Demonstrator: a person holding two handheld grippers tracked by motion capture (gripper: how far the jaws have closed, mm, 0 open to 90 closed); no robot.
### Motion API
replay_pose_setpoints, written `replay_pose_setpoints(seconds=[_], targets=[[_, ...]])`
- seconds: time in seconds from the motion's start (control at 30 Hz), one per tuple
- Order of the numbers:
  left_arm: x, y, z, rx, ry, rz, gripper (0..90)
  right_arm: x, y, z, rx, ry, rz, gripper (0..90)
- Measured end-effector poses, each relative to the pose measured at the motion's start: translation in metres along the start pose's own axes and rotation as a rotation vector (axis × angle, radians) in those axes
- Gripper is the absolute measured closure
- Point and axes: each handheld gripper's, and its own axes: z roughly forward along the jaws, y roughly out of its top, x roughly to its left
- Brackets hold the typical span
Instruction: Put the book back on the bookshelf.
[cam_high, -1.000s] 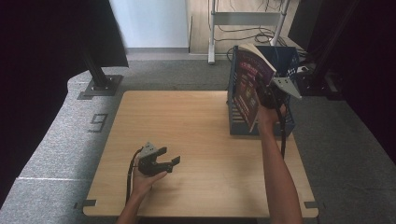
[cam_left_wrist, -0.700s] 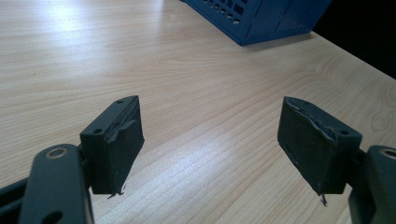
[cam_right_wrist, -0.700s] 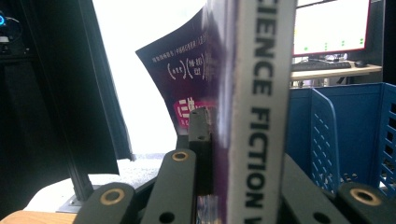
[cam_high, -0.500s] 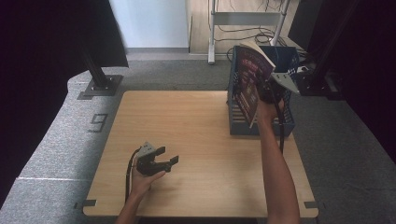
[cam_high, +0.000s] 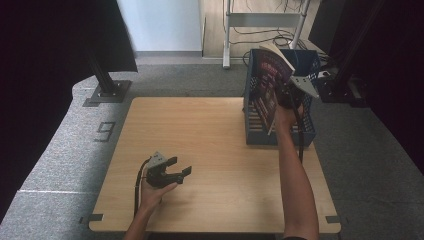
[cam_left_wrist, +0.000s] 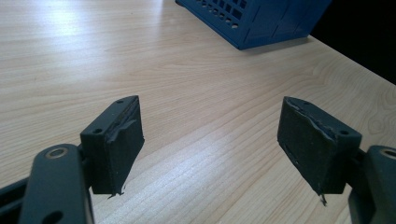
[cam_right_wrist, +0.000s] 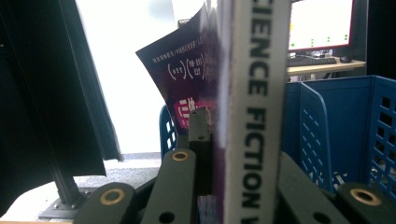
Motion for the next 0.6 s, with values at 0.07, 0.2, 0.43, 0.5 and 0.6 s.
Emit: replay_pose_setpoints(seconds=[0.07, 0.2, 0.43, 0.5, 0.6], targets=[[-0.001, 0.000, 0.001, 0.001, -0.001, 0.003, 22.3, -0.002, 0.000, 0.001, -0.005, -0.002, 0.006, 81.6], [-0.002, 0.000, 0.002, 0.002, 0.001, 0.007, 22.4, -0.003, 0.000, 0.004, -0.008, -0.006, 0.016, 81.6], [-0.003, 0.000, 0.002, 0.004, 0.003, 0.010, 22.5, -0.001, -0.002, 0.012, -0.011, -0.006, 0.006, 81.6], [-0.003, 0.000, 0.002, 0.002, 0.002, 0.012, 22.5, 0.000, -0.003, 0.014, -0.013, -0.006, 0.007, 81.6], [-0.003, 0.000, 0.002, 0.001, 0.003, 0.011, 22.6, 0.001, -0.005, 0.017, -0.008, -0.007, -0.001, 81.6]])
